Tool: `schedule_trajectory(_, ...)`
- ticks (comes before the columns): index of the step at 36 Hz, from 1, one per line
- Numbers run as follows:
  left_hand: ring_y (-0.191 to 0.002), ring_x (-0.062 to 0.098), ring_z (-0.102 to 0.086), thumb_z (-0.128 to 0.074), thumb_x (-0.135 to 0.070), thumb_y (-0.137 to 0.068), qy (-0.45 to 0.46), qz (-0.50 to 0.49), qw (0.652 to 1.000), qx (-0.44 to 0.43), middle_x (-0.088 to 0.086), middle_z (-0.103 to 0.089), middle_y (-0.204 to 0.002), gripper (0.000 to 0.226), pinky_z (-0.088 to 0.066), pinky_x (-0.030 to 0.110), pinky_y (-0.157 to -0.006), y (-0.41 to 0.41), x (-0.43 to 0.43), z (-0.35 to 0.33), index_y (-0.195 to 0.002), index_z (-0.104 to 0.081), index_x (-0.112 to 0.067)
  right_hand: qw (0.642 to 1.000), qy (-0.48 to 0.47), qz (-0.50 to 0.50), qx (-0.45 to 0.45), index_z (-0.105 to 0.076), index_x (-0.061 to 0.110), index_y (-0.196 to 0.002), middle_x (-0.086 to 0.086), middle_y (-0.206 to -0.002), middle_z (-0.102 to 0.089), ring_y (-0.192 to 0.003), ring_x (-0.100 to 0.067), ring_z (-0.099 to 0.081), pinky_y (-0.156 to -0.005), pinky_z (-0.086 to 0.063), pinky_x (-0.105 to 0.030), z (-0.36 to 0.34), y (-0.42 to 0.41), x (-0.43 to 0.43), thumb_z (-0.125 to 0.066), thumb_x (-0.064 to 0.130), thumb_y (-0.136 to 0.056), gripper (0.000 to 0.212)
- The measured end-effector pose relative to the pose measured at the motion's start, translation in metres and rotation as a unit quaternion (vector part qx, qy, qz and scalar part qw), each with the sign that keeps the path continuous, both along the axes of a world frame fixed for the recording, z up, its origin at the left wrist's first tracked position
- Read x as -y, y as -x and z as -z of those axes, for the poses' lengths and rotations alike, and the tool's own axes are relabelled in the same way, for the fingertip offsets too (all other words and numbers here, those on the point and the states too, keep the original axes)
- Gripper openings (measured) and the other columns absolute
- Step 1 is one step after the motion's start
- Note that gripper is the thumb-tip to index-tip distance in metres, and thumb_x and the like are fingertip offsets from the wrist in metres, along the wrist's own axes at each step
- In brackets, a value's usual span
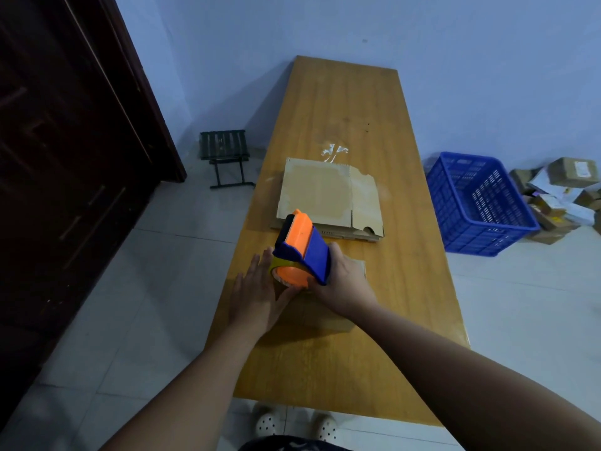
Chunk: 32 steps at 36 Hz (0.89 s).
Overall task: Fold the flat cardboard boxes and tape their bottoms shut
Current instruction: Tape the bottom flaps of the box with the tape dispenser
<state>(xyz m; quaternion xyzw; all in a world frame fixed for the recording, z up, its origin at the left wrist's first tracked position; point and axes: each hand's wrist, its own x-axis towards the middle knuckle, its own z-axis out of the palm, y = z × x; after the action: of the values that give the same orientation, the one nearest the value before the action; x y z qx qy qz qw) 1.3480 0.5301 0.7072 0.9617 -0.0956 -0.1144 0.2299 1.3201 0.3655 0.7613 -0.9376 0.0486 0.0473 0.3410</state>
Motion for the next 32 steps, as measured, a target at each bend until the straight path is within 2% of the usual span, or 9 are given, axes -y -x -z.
schedule_trajectory(5, -0.148, 0.013, 0.003, -0.022, -0.077, -0.083, -0.050, 0.018, 0.999, 0.002, -0.005, -0.005, -0.161, 0.090, -0.006, 0.042, -0.118, 0.000, 0.001, -0.004, -0.153, 0.000, -0.025, 0.998, 0.054, -0.026, -0.001, -0.040, 0.022, -0.114, 0.007, -0.098, -0.054, -0.084, -0.006, -0.054, -0.070, -0.048, -0.021, -0.004, -0.009, 0.013, -0.070, 0.030, -0.084, 0.044)
schedule_trajectory(9, -0.147, 0.015, 0.008, -0.008, -0.076, -0.081, -0.105, 0.036, 0.994, -0.009, -0.004, 0.001, -0.161, 0.091, -0.006, 0.043, -0.118, -0.001, 0.002, -0.005, -0.153, 0.002, -0.021, 0.995, 0.091, -0.040, 0.011, -0.039, 0.024, -0.113, 0.012, -0.092, -0.047, -0.077, -0.003, -0.050, -0.061, -0.043, -0.019, -0.011, -0.009, 0.025, -0.070, 0.033, -0.084, 0.044)
schedule_trajectory(12, -0.147, 0.015, 0.009, -0.012, -0.074, -0.084, -0.113, 0.034, 0.993, -0.013, -0.004, 0.004, -0.161, 0.087, -0.005, 0.043, -0.118, -0.002, 0.002, -0.004, -0.152, 0.004, -0.023, 0.990, 0.128, -0.040, 0.034, -0.040, 0.022, -0.118, 0.010, -0.099, -0.046, -0.088, -0.007, -0.050, -0.069, -0.047, -0.023, -0.015, -0.010, 0.030, -0.070, 0.032, -0.084, 0.047)
schedule_trajectory(16, -0.148, 0.016, 0.009, -0.011, -0.075, -0.079, -0.116, 0.039, 0.992, -0.023, -0.003, 0.007, -0.161, 0.093, -0.005, 0.044, -0.119, 0.000, 0.003, -0.009, -0.152, 0.007, -0.021, 0.983, 0.167, -0.040, 0.068, -0.039, 0.020, -0.127, 0.002, -0.114, -0.049, -0.102, -0.012, -0.049, -0.075, -0.043, -0.025, -0.014, -0.007, 0.038, -0.070, 0.031, -0.084, 0.054)
schedule_trajectory(19, -0.148, 0.017, 0.009, -0.024, -0.073, -0.086, -0.114, 0.019, 0.993, -0.038, -0.002, 0.007, -0.161, 0.091, -0.001, 0.043, -0.118, 0.000, 0.007, -0.015, -0.151, 0.015, -0.021, 0.987, 0.139, -0.030, 0.081, -0.039, 0.019, -0.130, 0.000, -0.122, -0.048, -0.109, -0.015, -0.048, -0.080, -0.041, -0.026, -0.006, -0.003, 0.037, -0.071, 0.028, -0.084, 0.057)
schedule_trajectory(24, -0.148, 0.018, 0.005, -0.045, -0.061, -0.089, -0.125, 0.020, 0.992, -0.028, 0.001, 0.004, -0.161, 0.099, 0.009, 0.048, -0.115, -0.008, 0.017, -0.017, -0.146, 0.028, -0.026, 0.998, 0.027, 0.000, 0.056, -0.043, 0.017, -0.120, 0.003, -0.109, -0.053, -0.094, -0.010, -0.054, -0.073, -0.042, -0.020, 0.002, -0.001, 0.045, -0.067, 0.020, -0.087, 0.041)
schedule_trajectory(29, -0.145, 0.024, -0.011, -0.051, -0.057, -0.087, -0.083, -0.008, 0.996, 0.022, 0.008, -0.014, -0.157, 0.100, -0.001, 0.043, -0.117, -0.009, 0.028, -0.012, -0.151, 0.015, -0.017, 0.995, -0.075, 0.049, 0.033, -0.043, 0.023, -0.116, 0.011, -0.102, -0.055, -0.088, -0.001, -0.054, -0.071, -0.041, -0.013, 0.015, 0.011, 0.047, -0.066, 0.027, -0.089, 0.036)
schedule_trajectory(32, -0.148, 0.022, -0.003, -0.050, -0.053, -0.091, -0.076, 0.021, 0.996, 0.044, 0.008, -0.007, -0.160, 0.094, 0.007, 0.038, -0.117, -0.007, 0.027, -0.011, -0.151, 0.013, -0.018, 0.993, -0.094, 0.068, 0.033, -0.041, 0.024, -0.123, 0.013, -0.106, -0.052, -0.091, 0.000, -0.052, -0.073, -0.040, -0.012, 0.020, 0.015, 0.044, -0.069, 0.029, -0.087, 0.046)
